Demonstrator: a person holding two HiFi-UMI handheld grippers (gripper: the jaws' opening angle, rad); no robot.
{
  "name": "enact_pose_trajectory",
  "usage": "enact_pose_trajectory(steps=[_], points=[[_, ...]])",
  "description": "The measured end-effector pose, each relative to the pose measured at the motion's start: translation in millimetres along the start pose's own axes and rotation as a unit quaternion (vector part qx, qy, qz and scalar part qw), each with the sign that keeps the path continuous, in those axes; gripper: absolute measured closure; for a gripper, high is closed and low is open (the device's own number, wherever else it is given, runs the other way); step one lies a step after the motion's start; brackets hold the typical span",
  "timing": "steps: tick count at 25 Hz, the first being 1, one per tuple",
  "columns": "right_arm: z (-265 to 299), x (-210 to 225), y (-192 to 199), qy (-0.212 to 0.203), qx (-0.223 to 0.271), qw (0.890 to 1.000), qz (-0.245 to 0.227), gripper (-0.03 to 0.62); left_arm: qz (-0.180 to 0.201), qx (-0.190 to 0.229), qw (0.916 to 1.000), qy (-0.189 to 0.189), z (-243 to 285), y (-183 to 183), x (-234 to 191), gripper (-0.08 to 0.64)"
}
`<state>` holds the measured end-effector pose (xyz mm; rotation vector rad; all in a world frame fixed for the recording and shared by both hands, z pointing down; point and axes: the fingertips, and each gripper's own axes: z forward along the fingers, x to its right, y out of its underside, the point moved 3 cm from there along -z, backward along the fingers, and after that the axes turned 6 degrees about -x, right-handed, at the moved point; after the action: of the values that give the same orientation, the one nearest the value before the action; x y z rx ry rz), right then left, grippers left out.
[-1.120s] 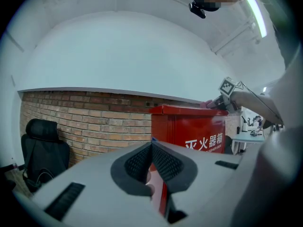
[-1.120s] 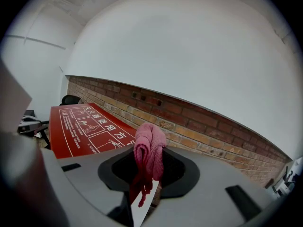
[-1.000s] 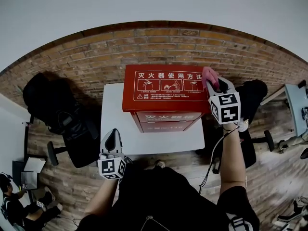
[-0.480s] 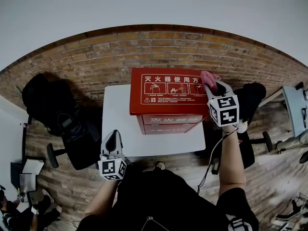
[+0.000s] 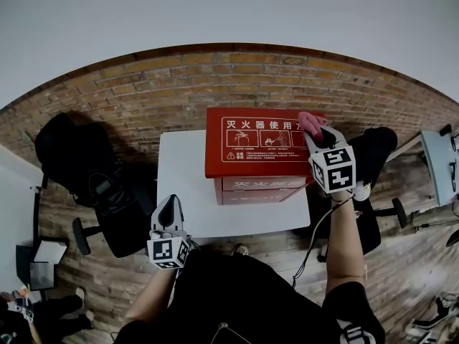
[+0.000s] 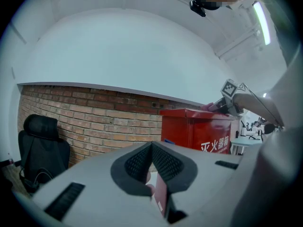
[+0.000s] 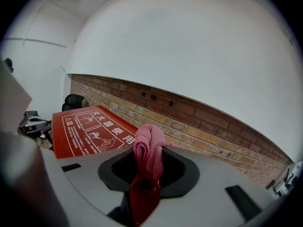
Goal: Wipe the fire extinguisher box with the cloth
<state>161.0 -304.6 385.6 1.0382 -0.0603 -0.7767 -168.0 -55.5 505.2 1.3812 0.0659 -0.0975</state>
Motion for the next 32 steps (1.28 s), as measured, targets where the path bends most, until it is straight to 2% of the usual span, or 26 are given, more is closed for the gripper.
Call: enact_pose_trajectory(steps=[32], points=[[11,-70,-40,-0.017,-0.002,1.000,-0.010,0.476,-0.005,-0.004,0.9998,0.021,-10,-7,-50,0.538]])
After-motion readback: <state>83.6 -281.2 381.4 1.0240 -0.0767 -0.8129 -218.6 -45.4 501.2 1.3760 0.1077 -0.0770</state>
